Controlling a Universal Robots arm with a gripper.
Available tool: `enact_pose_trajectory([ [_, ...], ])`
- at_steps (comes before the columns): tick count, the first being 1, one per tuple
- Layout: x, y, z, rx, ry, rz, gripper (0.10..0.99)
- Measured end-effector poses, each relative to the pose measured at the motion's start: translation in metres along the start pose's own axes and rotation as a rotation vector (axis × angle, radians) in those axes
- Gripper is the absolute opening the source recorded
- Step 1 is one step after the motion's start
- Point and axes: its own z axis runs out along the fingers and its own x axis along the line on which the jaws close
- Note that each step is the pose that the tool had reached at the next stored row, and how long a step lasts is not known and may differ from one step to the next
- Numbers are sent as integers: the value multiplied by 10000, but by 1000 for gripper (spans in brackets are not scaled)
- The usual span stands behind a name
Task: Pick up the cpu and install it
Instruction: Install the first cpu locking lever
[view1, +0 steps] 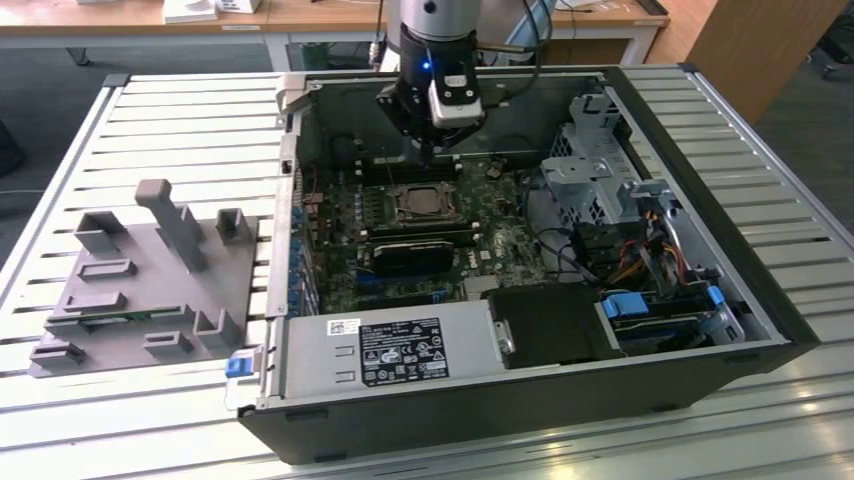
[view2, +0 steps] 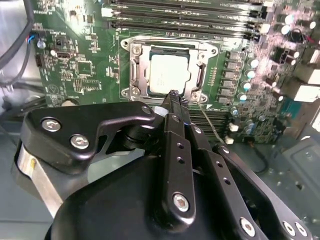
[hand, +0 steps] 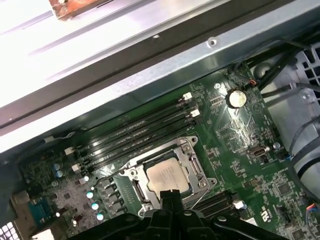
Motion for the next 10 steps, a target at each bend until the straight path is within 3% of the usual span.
enact_pose_trajectory([
  [10, 0, 0, 0, 7, 3, -500, 106],
])
